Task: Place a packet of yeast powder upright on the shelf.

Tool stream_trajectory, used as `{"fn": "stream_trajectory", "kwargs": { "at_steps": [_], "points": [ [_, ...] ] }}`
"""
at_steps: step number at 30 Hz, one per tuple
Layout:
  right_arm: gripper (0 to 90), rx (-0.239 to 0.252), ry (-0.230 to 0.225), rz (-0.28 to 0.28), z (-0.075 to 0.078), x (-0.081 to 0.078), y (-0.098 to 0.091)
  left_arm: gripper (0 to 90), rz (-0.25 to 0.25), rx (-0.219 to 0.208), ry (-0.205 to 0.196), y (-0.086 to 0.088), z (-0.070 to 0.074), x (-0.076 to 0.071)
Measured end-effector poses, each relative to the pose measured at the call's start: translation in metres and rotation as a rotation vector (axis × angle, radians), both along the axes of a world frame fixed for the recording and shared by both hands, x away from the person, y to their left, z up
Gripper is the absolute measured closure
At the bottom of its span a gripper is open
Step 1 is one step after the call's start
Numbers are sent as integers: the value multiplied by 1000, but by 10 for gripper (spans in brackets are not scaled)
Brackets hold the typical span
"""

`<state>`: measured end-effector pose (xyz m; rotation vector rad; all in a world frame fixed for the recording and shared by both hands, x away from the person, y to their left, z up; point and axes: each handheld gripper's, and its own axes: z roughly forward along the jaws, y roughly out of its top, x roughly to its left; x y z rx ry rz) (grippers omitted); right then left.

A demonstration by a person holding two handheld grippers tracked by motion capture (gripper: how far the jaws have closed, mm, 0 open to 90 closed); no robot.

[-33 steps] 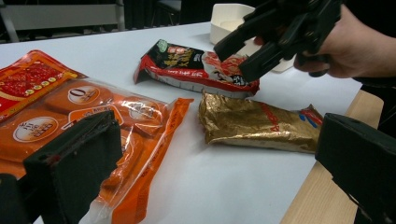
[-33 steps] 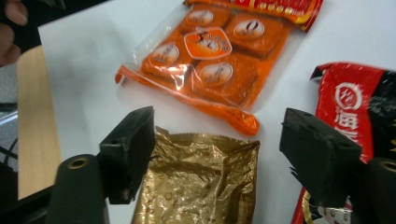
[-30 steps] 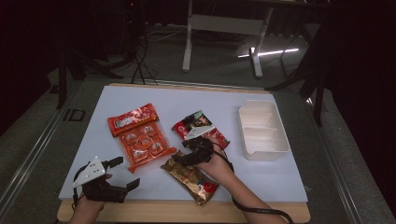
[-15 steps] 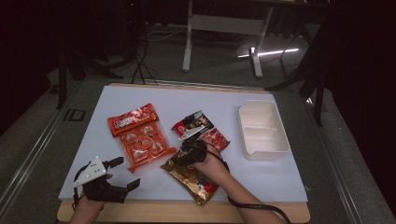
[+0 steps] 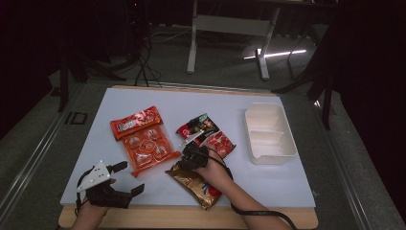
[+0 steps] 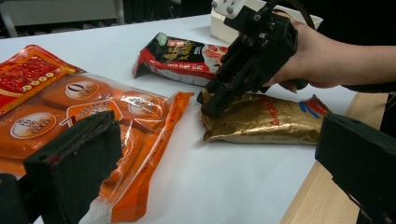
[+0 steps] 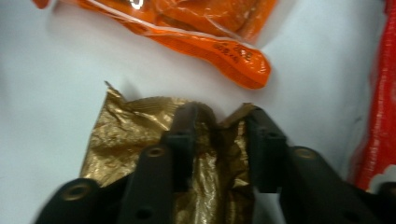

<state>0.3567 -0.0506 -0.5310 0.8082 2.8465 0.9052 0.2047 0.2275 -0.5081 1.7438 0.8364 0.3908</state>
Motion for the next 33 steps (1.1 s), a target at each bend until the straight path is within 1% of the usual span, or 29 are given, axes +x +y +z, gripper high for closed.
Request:
{"fn": "stream_trajectory", "kwargs": {
  "at_steps": [3, 4, 5, 8, 9, 11, 13, 15, 16, 18, 20, 21, 22, 24, 25, 27, 28, 29, 32, 33],
  "points": [
    [776, -39, -47, 2, 1, -3, 3, 1, -1, 5, 0, 0, 0, 0],
    [803, -47, -50, 6, 1, -4, 4, 1, 0, 5, -1, 0, 0, 0],
    [858, -39, -39, 14, 1, -3, 4, 1, 0, 4, -1, 0, 0, 0],
    [881, -39, -51, 25, 3, -5, 4, 1, 3, 2, -2, 1, 0, 0],
    [883, -34, -55, 28, 5, -6, 4, 1, 3, 3, -2, 1, 0, 0],
    [886, -16, -48, 31, 10, -6, 2, 1, 3, 2, -1, 1, 0, 0],
    [887, -1, -54, 38, 14, -7, 0, 1, 2, 3, -1, 1, 0, 0],
    [888, 2, -50, 45, 16, -8, -1, 1, 2, 4, -2, 0, 0, 0],
    [889, 13, -58, 53, 21, -10, -2, 1, 2, 4, -2, 0, 0, 0],
    [889, 28, -50, 56, 25, -12, -3, 1, 2, 5, 1, 0, 0, 0],
    [889, 37, -63, 62, 30, -14, -5, 1, 2, 3, -1, 0, 0, 0],
    [890, 46, -58, 58, 33, -15, -6, 1, 1, 2, -2, 0, 0, 0],
    [890, 58, -53, 58, 36, -17, -7, 1, 0, 3, -2, 0, 0, 0],
    [890, 70, -64, 61, 42, -21, -10, 1, -2, 5, -3, 0, 0, -1],
    [890, 85, -59, 64, 46, -23, -12, 1, -2, 5, -2, 0, 0, -1],
    [890, 104, -69, 64, 53, -28, -14, 1, -1, 4, -2, 0, 0, -1],
    [890, 115, -64, 65, 55, -29, -16, 1, -1, 6, -1, 0, 0, -1],
    [890, 136, -66, 65, 59, -31, -18, 1, 1, 5, 0, 0, 0, 0],
    [891, 151, -91, 71, 67, -37, -23, 1, 2, 8, 1, -1, 0, 0],
    [891, 161, -88, 73, 70, -38, -25, 1, 2, 9, 3, -1, -1, 0]
  ]
}}
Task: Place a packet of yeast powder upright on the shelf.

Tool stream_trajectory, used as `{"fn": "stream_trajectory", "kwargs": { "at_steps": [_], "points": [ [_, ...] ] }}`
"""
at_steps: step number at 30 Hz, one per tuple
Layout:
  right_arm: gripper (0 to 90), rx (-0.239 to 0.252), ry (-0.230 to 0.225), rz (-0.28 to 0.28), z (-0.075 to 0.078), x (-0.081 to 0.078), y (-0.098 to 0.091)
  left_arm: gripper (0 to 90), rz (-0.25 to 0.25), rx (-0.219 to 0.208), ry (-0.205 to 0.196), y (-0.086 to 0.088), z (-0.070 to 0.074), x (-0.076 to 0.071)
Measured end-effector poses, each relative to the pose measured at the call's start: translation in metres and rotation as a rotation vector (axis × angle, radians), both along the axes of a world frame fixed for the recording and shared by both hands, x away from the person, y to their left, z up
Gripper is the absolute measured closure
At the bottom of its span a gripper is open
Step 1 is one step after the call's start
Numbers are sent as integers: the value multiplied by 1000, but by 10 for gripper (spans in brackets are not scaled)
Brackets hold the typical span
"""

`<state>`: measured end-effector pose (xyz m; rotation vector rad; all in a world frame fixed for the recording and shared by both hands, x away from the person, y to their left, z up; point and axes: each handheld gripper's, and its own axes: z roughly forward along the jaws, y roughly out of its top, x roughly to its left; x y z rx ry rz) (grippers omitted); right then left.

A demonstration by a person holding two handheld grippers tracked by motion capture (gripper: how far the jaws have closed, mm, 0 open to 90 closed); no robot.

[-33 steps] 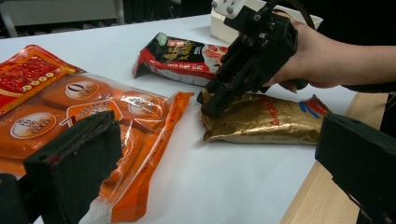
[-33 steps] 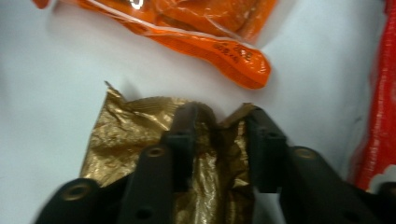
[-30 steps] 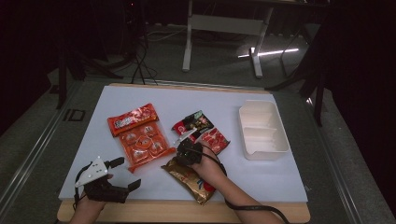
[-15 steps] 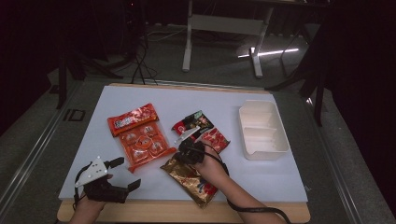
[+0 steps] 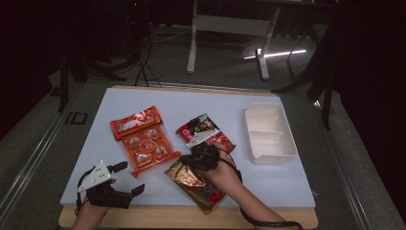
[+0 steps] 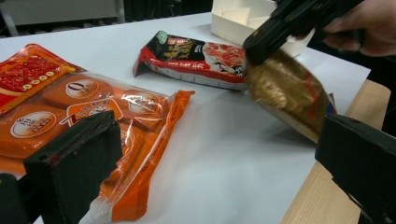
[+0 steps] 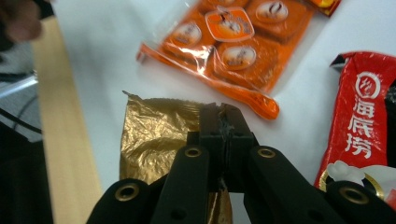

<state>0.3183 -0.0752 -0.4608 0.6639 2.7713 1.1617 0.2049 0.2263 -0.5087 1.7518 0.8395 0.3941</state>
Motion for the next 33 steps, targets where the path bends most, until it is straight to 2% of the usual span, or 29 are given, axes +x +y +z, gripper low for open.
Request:
{"fn": "stream_trajectory", "kwargs": {
  "at_steps": [7, 12, 19, 23, 26, 29, 33],
  "points": [
    [892, 50, -9, 25, 17, -12, -10, 1, 1, 4, 1, 0, 0, 1],
    [893, 68, -9, 37, 24, -18, -16, 1, 1, 6, 1, 0, -1, 1],
    [893, 128, -2, 60, 39, -29, -24, 1, 2, 5, 3, -1, -1, 1],
    [893, 147, -5, 66, 45, -32, -26, 1, 1, 6, 4, -1, -1, 1],
    [893, 176, -20, 69, 56, -33, -28, 1, 3, 7, 6, -1, -1, 1],
    [893, 181, -23, 64, 59, -33, -29, 1, 3, 8, 6, -1, -1, 1],
    [893, 219, -53, 58, 73, -32, -30, 1, 2, 7, 6, -1, -2, 1]
  ]
}}
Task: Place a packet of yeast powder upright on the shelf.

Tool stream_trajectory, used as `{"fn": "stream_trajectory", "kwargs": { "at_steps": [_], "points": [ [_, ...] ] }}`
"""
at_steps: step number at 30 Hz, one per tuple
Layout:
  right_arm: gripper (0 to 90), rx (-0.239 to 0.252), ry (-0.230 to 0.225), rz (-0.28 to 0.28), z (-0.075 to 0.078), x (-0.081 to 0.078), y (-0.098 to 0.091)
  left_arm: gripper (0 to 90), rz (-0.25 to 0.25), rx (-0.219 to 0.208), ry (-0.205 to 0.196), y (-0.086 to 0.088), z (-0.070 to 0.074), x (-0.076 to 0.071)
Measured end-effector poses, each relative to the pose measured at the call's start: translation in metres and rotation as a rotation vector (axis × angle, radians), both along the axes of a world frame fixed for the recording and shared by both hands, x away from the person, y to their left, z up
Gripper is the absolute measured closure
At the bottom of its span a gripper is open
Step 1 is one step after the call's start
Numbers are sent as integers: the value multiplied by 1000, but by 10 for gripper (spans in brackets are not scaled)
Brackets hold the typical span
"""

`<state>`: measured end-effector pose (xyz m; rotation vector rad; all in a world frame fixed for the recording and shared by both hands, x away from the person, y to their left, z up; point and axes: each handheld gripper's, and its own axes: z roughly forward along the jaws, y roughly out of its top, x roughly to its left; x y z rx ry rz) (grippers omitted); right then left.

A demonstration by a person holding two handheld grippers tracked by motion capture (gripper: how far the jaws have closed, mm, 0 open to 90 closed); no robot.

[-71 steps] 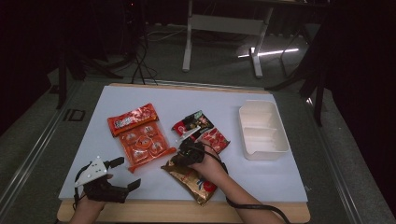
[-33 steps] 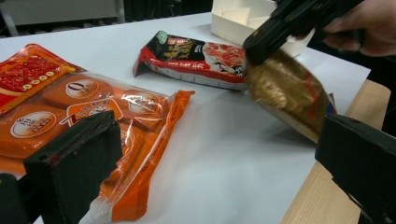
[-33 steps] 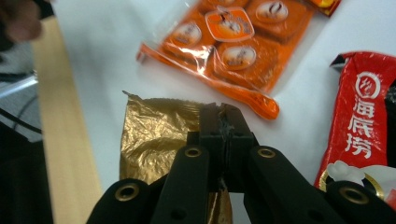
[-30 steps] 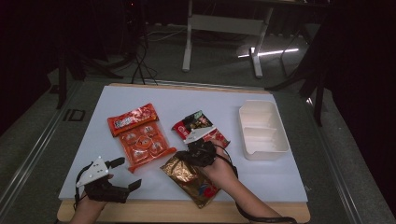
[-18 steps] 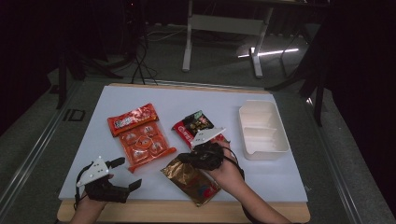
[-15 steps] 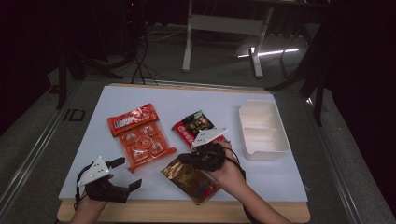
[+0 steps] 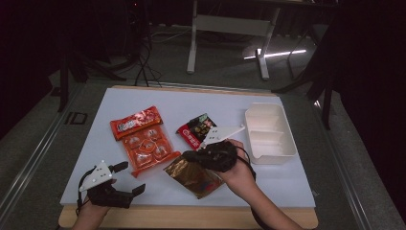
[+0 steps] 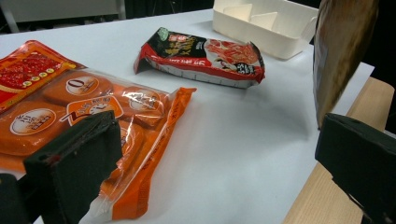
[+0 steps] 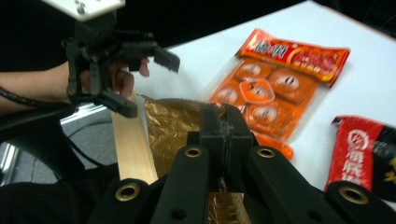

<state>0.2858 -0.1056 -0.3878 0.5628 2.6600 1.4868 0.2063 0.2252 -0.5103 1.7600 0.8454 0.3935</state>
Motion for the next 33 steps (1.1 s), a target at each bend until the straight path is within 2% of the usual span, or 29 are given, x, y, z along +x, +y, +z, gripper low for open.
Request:
{"fn": "stream_trajectory", "kwargs": {
  "at_steps": [7, 17, 29, 33],
  "points": [
    [892, 35, -58, -19, 23, 3, -1, 1, -2, -3, -1, 0, 0, 0],
    [892, 80, -85, -67, 43, 19, -9, 1, -7, -9, -2, 1, 0, 0],
    [892, 120, -132, -175, 65, 45, -41, 1, -5, -3, -1, 1, 0, 0],
    [892, 126, -133, -214, 69, 55, -53, 1, -6, -1, 0, 1, 0, 1]
  ]
}}
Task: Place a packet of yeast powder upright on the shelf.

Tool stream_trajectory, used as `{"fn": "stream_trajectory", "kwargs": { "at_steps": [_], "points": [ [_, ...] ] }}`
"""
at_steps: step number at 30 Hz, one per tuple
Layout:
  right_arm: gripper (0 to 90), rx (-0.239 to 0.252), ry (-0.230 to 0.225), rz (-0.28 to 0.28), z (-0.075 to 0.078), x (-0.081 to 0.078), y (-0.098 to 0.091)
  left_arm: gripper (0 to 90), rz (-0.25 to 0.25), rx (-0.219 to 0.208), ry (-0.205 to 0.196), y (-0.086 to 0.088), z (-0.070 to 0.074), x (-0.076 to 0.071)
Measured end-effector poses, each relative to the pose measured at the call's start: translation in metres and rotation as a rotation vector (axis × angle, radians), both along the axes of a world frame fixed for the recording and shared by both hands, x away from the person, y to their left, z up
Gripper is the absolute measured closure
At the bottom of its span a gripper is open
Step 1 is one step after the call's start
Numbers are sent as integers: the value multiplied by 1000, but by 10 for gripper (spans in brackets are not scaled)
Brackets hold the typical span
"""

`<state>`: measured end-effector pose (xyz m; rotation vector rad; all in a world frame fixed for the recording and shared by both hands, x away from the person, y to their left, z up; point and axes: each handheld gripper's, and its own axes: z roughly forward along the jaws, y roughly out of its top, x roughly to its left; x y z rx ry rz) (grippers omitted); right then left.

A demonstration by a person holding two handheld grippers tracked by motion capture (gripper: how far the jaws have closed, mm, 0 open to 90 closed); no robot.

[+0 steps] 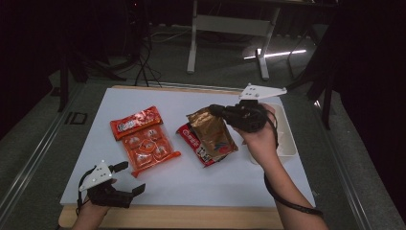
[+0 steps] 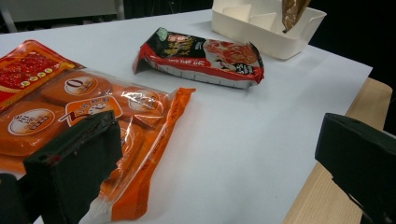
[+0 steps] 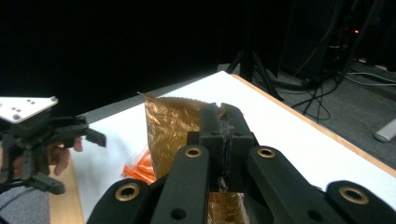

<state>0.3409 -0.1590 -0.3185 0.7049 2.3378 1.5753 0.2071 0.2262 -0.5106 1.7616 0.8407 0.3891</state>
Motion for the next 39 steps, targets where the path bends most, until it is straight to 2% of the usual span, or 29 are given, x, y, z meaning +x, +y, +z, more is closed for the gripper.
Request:
{"fn": "stream_trajectory", "kwargs": {
  "at_steps": [11, 17, 24, 31, 34, 39],
  "points": [
    [892, 14, 27, -64, 2, 25, -24, 1, 0, -3, 1, 0, 0, -1],
    [892, 14, 14, -117, 10, 43, -35, 1, -1, -2, 0, 1, 0, -2],
    [891, 25, -1, -168, 19, 55, -54, 1, 6, -7, 3, 2, -1, -2],
    [891, 69, 4, -232, 20, 67, -83, 1, 15, -5, 6, 3, -1, -3],
    [891, 101, 12, -251, 18, 73, -97, 1, 22, -4, 7, 4, -1, -3],
    [890, 129, 31, -280, 13, 82, -113, 1, 30, -5, 9, 5, -2, -4]
  ]
}}
